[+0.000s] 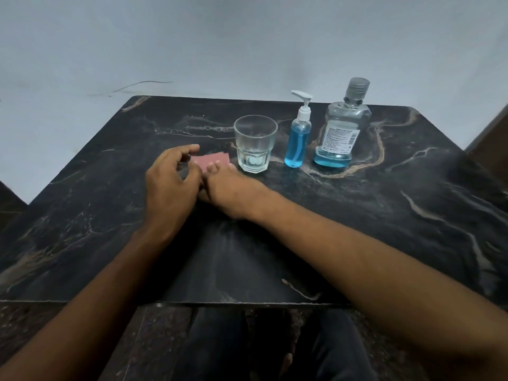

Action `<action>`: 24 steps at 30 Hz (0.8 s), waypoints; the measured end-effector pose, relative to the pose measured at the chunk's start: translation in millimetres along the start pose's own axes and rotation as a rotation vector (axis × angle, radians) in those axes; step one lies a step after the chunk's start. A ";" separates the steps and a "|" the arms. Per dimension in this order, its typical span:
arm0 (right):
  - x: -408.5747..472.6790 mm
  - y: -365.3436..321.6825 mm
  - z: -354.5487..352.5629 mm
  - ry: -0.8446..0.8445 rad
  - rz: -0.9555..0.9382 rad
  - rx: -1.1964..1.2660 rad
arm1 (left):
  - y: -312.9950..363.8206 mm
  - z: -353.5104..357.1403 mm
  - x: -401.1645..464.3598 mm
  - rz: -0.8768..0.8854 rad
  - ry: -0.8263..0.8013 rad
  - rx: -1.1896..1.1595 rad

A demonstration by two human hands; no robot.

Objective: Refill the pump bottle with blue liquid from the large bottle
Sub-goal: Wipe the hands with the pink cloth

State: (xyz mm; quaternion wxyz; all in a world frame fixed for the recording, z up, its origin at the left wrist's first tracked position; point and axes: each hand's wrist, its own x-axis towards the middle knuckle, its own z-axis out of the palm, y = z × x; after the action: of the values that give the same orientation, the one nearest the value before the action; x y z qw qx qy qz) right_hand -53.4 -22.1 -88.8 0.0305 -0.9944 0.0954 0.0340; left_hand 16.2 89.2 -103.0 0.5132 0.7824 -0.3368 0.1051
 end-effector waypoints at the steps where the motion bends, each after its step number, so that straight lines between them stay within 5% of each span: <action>1: -17.2 -2.0 5.2 -0.002 -0.017 -0.008 | 2.8 -0.8 -2.5 0.008 -0.036 -0.001; 10: -137.4 45.5 23.1 0.106 0.212 0.292 | 60.7 25.4 -63.6 0.117 -0.429 0.083; 18: -206.2 95.9 22.4 0.065 0.601 0.117 | 69.1 37.5 -87.5 0.085 -0.552 0.083; 24: -164.0 7.1 31.6 0.135 0.175 0.211 | 70.1 33.1 -93.4 0.057 -0.450 0.013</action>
State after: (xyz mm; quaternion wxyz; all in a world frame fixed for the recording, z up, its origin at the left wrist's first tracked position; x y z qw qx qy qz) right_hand -217.4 3.8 -108.6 0.1252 -0.9736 0.1867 -0.0407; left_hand -104.4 82.1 -114.2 0.4170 0.7795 -0.4642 -0.0554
